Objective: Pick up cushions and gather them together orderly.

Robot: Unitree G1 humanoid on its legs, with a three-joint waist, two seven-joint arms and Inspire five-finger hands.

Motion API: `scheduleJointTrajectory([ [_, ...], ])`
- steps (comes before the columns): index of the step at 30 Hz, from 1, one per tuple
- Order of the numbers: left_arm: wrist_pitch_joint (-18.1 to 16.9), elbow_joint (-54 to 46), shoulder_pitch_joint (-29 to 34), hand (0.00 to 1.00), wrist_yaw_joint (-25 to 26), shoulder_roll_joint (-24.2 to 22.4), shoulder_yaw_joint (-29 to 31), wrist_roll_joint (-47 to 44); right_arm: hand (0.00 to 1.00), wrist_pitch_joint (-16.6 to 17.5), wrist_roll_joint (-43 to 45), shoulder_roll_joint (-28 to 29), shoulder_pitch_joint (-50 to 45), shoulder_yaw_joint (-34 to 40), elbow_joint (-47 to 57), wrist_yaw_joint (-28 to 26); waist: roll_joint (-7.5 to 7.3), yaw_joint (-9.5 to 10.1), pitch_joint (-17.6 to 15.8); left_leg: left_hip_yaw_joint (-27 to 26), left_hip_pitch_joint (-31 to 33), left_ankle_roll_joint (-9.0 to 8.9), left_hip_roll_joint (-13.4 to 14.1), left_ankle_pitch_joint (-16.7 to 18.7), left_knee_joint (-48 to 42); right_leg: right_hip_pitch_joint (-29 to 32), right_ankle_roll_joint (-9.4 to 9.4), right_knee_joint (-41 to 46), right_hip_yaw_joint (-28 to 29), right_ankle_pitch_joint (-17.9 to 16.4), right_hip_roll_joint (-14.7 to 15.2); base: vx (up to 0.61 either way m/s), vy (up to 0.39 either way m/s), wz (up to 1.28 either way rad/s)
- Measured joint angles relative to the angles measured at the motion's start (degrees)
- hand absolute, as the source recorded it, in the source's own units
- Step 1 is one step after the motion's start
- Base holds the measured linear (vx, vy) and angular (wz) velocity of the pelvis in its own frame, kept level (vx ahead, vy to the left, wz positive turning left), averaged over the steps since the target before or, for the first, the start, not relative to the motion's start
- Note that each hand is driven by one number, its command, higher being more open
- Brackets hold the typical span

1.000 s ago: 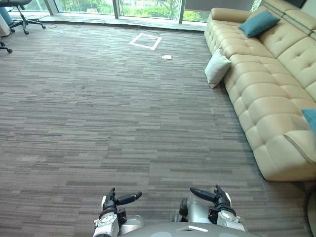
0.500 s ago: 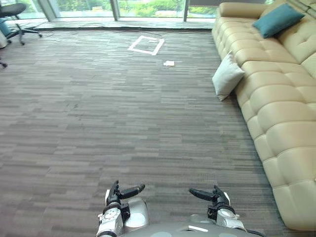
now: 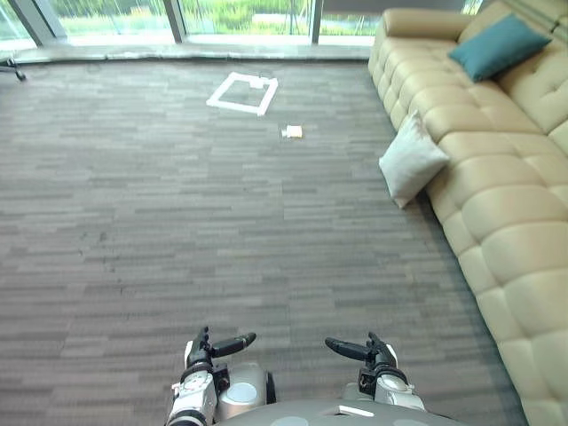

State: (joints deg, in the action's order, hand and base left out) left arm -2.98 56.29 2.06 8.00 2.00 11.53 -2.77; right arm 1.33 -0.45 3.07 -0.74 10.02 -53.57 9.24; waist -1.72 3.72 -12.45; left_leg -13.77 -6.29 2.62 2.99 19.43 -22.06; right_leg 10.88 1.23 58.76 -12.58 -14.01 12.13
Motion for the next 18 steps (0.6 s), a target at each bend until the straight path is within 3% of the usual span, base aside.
scheduleJointTrajectory([
  [2,-0.01,1.41,-0.26,1.0,-0.29,0.6,-1.26,0.06,1.0,0.57,-0.05,-0.18,0.49,0.03,0.66,-0.14,-0.1,-0.76,-0.04,0.39,-4.35,-1.62,0.94,0.39,3.58,4.02,-0.1,-10.58,-4.37,-0.37,-0.69,0.5,-0.123,0.23],
  [4,0.03,2.01,-0.3,1.0,-0.43,0.77,-1.69,0.09,1.0,0.63,-0.09,-0.43,1.24,0.12,0.75,-0.3,-0.16,-1.05,-0.11,0.44,-8.01,-3.46,1.88,1.43,6.66,6.9,0.41,-25.29,-6.46,1.67,-2.61,0.64,-0.195,0.21],
  [5,0.06,2.9,-0.34,1.0,-0.55,0.8,-1.73,0.17,1.0,0.6,-0.19,-0.67,1.3,0.18,0.64,-0.36,0.35,-1.57,-0.23,0.99,-10.85,-4.56,2.69,2.2,8.25,6.37,-1.64,-29.61,-5.74,9.93,-4.49,0.79,-0.265,0.25],
  [6,0.06,3.71,-0.44,1.0,-0.57,0.43,-1.66,0.17,1.0,0.2,-0.67,-1.4,1.49,0.53,0.19,-0.34,1.37,-1.36,0.07,2.17,-12.4,-4.9,3.88,1.52,8.62,5.53,-4.55,-28.22,-6.31,8.79,-5.77,0.81,-0.274,0.21],
  [8,-0.06,3.59,-0.51,1.0,-1.07,-0.69,-1.6,1.07,1.0,-0.18,-0.81,-1.24,1.75,2.3,-0.2,-0.32,2.15,-1.26,0.23,3.53,-11.97,-7.75,4.98,-0.73,5.0,5.39,-5.72,-24.4,-6.5,3.92,-5.8,0.69,-0.272,0.05],
  [10,-0.04,3.55,-0.61,1.0,-1.1,-1.14,-0.43,1.33,1.0,-1.29,-0.78,-1.46,1.79,3.58,-0.18,-0.26,3.12,-1.77,0.28,7.36,-6.51,-8.62,6.95,-4.76,-10.32,1.88,-5.64,-24.96,-7.23,0.14,-7.28,0.71,-0.277,0.06],
  [11,-0.02,3.28,-0.65,1.0,-1.08,-1.3,1.06,1.23,1.0,-1.69,-0.77,-1.81,1.76,3.49,-0.41,-0.27,3.74,-1.64,-0.02,10.07,-1.65,-9.64,8.17,-8.84,-21.61,-1.04,-5.78,-26.98,-7.39,-0.27,-8.47,0.58,-0.186,-0.1],
  [12,-0.06,2.14,-0.37,1.0,-0.87,-2.02,2.83,1.03,1.0,-2.13,-0.67,-2.06,1.78,3.47,-1.2,-0.02,4.32,-1.38,-0.18,11.04,3.87,-10.46,9.84,-9.11,-34.14,-5.15,-6.13,-30.46,-7.22,-0.5,-10.62,0.67,-0.173,-0.2],
  [13,-0.11,0.91,-0.4,1.0,-0.71,-2.06,3.57,0.96,1.0,-2.44,-0.64,-1.81,1.7,3.45,-1.59,0.23,4.07,-1.12,-0.59,10.49,8.05,-10.41,10.73,-8.12,-41.05,-9.7,-6.2,-33.9,-6.72,-0.55,-11.67,0.41,-0.071,-0.2],
  [14,-0.13,0.72,-0.4,1.0,-0.71,-1.99,3.56,0.95,1.0,-2.46,-0.63,-1.75,1.67,3.43,-1.68,0.23,3.95,-1.08,-0.66,10.31,8.5,-10.3,10.73,-7.93,-41.5,-10.29,-6.22,-34.27,-6.64,-0.56,-11.73,0.56,-0.066,-0.26],
  [16,-0.56,-2.39,-0.11,1.0,-0.88,-1.14,3.47,0.46,1.0,-2.56,-0.31,-1.08,1.15,2.05,-2.47,0.19,1.4,-0.46,-1.0,5.48,18.36,-7.67,10.69,-4.95,-37.95,-18.29,-5.69,-41.55,-4.11,-0.91,-11.93,0.47,-0.015,-0.43],
  [18,-0.7,-3.41,-0.14,1.0,-0.87,-1.25,3.56,-0.02,1.0,-2.75,0.36,-1.06,1.12,2.17,-2.5,0.19,1.61,0.38,-1.33,3.84,21.68,-6.77,10.48,-3.62,-29.84,-20.91,-5.02,-42.9,-2.12,-1.15,-11.75,0.3,0.057,-0.57],
])
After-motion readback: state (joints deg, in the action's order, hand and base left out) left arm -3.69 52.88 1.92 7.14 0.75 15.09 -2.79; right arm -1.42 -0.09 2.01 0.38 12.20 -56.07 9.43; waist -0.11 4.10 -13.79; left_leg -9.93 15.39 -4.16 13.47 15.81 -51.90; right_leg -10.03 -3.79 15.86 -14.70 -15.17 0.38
